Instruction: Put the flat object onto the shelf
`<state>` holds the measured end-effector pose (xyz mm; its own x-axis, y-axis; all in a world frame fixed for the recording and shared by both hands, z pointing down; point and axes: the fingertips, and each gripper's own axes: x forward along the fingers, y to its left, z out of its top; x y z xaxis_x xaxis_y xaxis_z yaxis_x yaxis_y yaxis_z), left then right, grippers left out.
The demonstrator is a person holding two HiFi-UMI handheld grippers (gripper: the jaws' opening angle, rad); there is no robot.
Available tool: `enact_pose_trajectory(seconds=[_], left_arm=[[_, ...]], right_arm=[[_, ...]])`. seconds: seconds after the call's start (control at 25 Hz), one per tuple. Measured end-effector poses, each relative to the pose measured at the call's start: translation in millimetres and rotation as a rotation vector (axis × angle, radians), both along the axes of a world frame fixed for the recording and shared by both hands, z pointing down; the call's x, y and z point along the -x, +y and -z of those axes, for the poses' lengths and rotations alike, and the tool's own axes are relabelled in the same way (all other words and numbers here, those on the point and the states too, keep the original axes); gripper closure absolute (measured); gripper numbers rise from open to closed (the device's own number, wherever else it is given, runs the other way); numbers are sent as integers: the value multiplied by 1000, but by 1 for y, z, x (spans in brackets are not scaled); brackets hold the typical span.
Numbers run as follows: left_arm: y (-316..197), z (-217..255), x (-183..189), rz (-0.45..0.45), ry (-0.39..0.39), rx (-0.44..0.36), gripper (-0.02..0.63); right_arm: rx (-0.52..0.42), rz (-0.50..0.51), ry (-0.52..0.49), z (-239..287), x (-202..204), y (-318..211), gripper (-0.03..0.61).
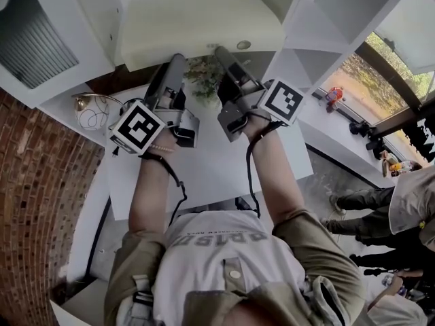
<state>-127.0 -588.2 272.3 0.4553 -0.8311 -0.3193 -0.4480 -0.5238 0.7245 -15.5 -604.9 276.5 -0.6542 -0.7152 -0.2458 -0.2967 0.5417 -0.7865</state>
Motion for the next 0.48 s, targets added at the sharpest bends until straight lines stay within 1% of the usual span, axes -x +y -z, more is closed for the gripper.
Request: enact_pose_trajectory(seconds=[0.12, 0.36, 0.48], left_arm=[[-10, 0, 3, -5, -1, 9, 442], [-13, -3, 5, -3, -10, 23, 446], [-18, -4, 6, 2, -29, 26, 448]], right_arm=[[16, -4, -3, -1, 3, -10, 408], [41, -9, -24, -3, 3, -10, 418], [54, -7, -32, -4, 4, -14, 422]])
